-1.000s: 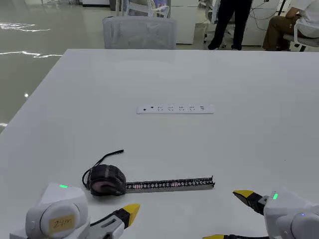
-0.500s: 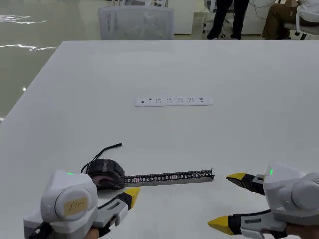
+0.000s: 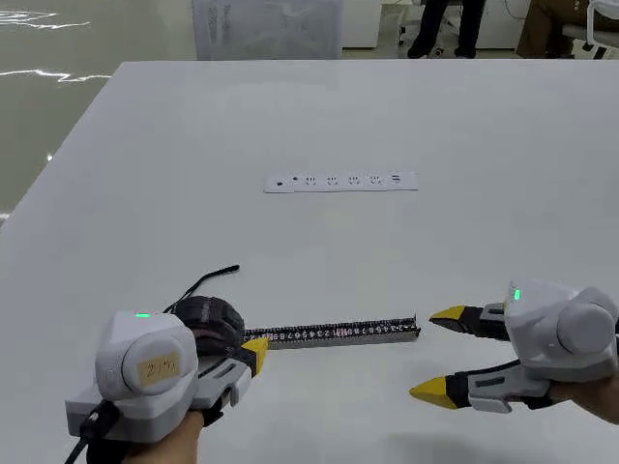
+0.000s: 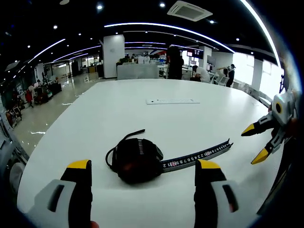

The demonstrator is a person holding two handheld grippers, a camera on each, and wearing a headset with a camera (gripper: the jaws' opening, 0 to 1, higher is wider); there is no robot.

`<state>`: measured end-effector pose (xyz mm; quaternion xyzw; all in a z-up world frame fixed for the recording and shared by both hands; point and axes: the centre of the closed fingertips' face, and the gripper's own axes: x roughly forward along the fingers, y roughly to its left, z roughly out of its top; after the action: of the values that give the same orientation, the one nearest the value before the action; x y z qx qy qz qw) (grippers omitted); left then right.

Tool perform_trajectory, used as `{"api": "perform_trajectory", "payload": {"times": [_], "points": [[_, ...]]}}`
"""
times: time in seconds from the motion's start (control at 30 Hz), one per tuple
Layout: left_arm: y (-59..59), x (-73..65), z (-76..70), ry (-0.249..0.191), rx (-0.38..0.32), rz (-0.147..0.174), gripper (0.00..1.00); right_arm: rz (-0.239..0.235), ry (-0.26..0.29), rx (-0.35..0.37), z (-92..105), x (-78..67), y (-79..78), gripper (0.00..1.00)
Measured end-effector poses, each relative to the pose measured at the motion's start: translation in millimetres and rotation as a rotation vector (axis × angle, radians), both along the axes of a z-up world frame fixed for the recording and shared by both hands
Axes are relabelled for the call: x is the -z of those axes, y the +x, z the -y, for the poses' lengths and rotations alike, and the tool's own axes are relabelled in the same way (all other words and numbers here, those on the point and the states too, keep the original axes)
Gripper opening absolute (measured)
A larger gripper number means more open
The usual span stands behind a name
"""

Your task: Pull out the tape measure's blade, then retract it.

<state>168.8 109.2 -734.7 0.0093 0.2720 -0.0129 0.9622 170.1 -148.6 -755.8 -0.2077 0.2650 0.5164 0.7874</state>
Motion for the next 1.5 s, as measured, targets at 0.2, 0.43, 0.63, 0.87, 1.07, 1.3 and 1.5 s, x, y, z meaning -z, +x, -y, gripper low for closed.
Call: {"api": "perform_trajectory", "payload": {"times": [0.2, 0.43, 0.63, 0.87, 1.07, 1.3, 1.5], "points": [[5.9, 5.7, -5.3, 0.003, -0.024, -0.002, 0.85, -0.002, -0.018, -0.051, 0.7, 4.8, 12.2, 0.52], [8.9, 13.3, -6.0, 0.0, -0.035, -0.018, 0.83, -0.01, -0.034, -0.115, -0.6, 11.1, 21.5, 0.48], [10.6, 14.4, -11.6, -0.012, -0.069, -0.027, 0.81, -0.009, -0.03, -0.141, -4.9, 11.4, 29.2, 0.44], [14.8, 15.1, -10.6, -0.026, -0.101, -0.029, 0.8, -0.023, -0.022, -0.186, -9.8, 11.3, 31.4, 0.44], [20.1, 19.3, -10.3, -0.025, -0.103, -0.035, 0.78, -0.036, -0.068, -0.253, -5.4, 14.9, 40.0, 0.42], [26.7, 19.6, -7.4, -0.022, -0.118, -0.032, 0.77, -0.047, -0.108, -0.311, -0.8, 22.0, 47.5, 0.35], [30.6, 19.9, -7.5, -0.023, -0.134, -0.031, 0.77, -0.052, -0.124, -0.348, 0.5, 25.2, 50.3, 0.31]]}}
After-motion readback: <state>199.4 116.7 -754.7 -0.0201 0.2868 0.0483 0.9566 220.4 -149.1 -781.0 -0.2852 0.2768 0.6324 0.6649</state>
